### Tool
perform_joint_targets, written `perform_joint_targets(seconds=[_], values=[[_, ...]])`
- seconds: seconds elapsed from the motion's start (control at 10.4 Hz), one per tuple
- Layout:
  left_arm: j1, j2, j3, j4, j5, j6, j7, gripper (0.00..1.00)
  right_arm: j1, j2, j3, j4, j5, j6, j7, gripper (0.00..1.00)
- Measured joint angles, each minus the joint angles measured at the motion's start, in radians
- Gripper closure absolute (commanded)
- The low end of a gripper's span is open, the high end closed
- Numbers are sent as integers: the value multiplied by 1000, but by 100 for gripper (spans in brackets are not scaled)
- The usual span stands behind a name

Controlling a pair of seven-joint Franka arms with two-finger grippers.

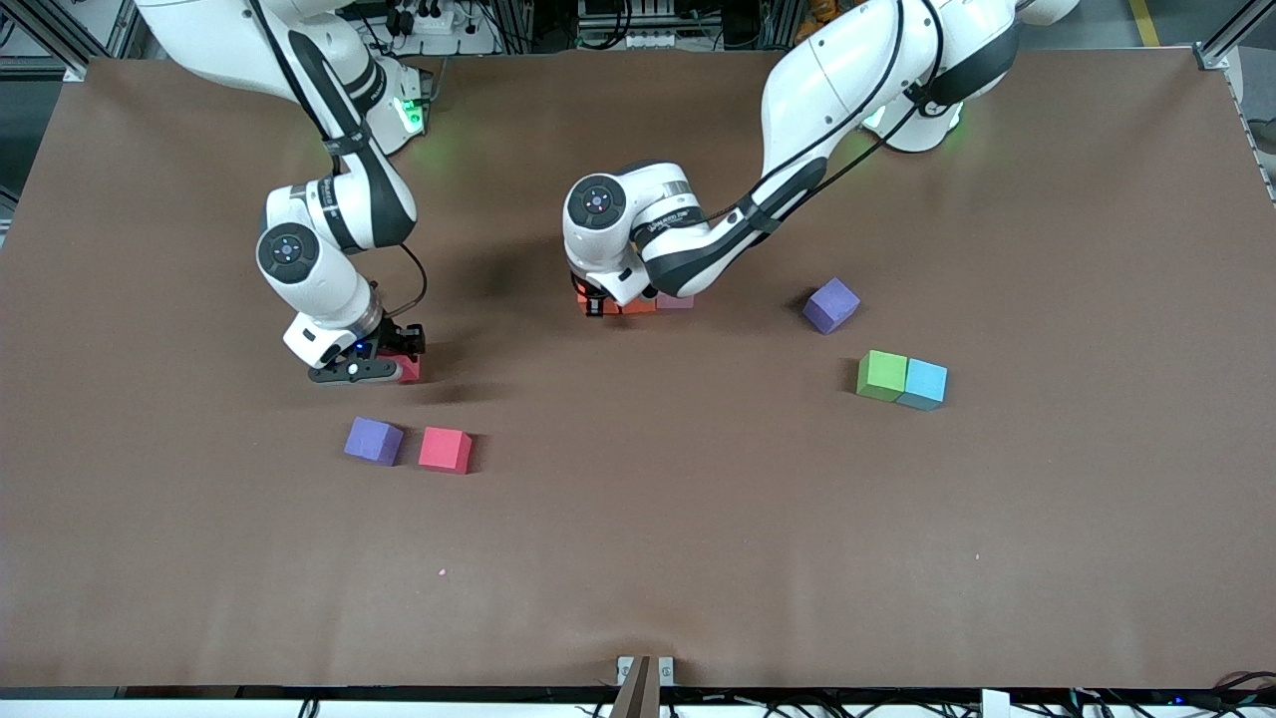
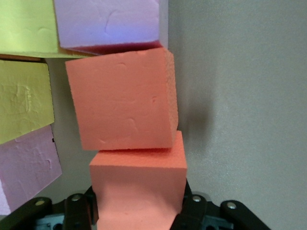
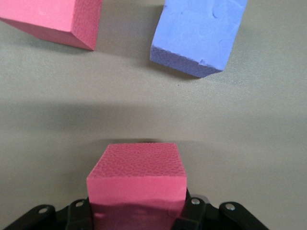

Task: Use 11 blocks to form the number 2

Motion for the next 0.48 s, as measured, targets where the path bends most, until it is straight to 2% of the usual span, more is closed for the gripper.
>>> perform_joint_targets(seconds=[0.1,0.48], values=[[0,0,0,0,0,0,0,0,8,0,0,4,0,0,22,58],[2,-1,0,3,0,1,2,0,31,0,2,9,3,-3,62,58]])
